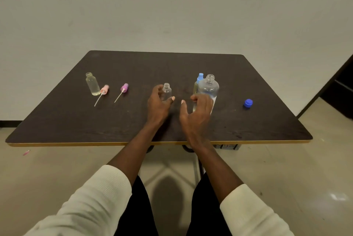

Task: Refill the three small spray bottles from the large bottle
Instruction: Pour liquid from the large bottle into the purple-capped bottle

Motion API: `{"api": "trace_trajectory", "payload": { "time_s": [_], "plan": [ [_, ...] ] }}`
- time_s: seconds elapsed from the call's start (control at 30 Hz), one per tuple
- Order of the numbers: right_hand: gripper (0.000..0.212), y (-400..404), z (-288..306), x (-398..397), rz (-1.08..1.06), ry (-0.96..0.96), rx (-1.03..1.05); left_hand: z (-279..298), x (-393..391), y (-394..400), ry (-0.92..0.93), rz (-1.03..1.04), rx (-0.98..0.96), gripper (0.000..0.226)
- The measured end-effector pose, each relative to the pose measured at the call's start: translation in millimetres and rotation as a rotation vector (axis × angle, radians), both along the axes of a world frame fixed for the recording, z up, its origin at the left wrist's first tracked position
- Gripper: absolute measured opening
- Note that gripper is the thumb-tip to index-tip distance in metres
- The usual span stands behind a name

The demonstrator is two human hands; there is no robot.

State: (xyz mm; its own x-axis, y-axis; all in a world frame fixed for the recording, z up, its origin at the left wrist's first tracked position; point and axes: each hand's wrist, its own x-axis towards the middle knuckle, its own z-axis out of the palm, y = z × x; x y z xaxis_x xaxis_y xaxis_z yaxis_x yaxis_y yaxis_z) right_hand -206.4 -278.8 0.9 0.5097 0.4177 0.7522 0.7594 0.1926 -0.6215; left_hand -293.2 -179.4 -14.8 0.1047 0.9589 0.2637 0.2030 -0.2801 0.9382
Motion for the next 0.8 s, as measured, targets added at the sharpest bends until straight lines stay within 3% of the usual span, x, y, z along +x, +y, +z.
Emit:
{"api": "trace_trajectory", "payload": {
  "time_s": [0.17,0.3,0.5,0.67,0.8],
  "plan": [
    [0.066,-3.9,13.0,23.5,-0.178,0.155,0.016,0.8,9.9,-7.1,-0.013,-0.02,0.005,0.041],
    [0.092,2.9,10.7,36.9,-0.083,0.3,-0.081,1.0,10.2,-11.0,-0.016,-0.071,0.007,0.04],
    [0.074,4.3,13.3,46.4,0.117,0.484,-0.155,1.6,5.4,-14.5,0.029,-0.121,0.04,0.048],
    [0.057,7.2,15.8,51.7,0.116,0.434,-0.117,0.4,4.8,-16.0,0.044,-0.123,0.059,0.043],
    [0.063,6.6,20.9,52.9,0.135,0.332,-0.216,0.6,3.8,-16.6,0.056,-0.114,0.064,0.042]
  ]
}}
